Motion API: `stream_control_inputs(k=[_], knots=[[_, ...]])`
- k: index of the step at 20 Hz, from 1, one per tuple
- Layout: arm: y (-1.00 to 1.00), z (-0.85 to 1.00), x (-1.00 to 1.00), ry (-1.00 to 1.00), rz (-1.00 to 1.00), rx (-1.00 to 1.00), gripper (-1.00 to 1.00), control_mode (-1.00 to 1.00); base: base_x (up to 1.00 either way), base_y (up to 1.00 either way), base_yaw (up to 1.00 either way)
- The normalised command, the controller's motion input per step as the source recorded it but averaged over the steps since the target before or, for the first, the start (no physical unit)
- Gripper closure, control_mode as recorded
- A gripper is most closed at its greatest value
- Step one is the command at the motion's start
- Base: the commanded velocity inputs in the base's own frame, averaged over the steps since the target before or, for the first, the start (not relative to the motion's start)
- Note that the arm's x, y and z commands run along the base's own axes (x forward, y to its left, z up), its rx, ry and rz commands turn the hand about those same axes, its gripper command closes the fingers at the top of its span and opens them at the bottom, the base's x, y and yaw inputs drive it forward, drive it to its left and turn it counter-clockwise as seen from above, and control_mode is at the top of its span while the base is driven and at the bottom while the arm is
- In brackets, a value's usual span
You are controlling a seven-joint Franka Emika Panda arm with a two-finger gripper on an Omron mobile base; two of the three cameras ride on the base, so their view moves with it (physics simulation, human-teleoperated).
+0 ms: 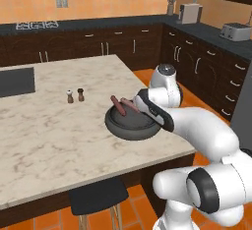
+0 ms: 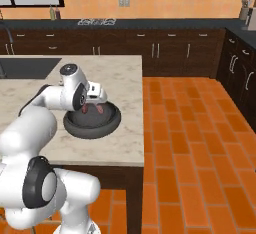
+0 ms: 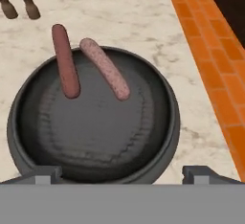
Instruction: Place one bun and one sausage from the bowl on each plate.
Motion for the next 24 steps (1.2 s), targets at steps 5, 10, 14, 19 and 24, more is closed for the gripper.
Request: stream_control_inputs(k=[5,10,14,19,24], knots=[[0.04,-0.50,0.40,0.04,0.14,-0.09,-1.00,-1.00,0.00,0.00,0.00],[0.07,-0.23,0.47,0.20,0.00,-0.05,-1.00,-1.00,0.00,0.00,0.00],[0.04,-0.31,0.62,0.06,0.00,-0.03,-1.00,-1.00,0.00,0.00,0.00],[0.04,-0.40,0.50,0.05,0.00,-0.03,-1.00,-1.00,0.00,0.00,0.00],[0.00,-0.32,0.36,0.07,0.00,-0.01,-1.00,-1.00,0.00,0.00,0.00]])
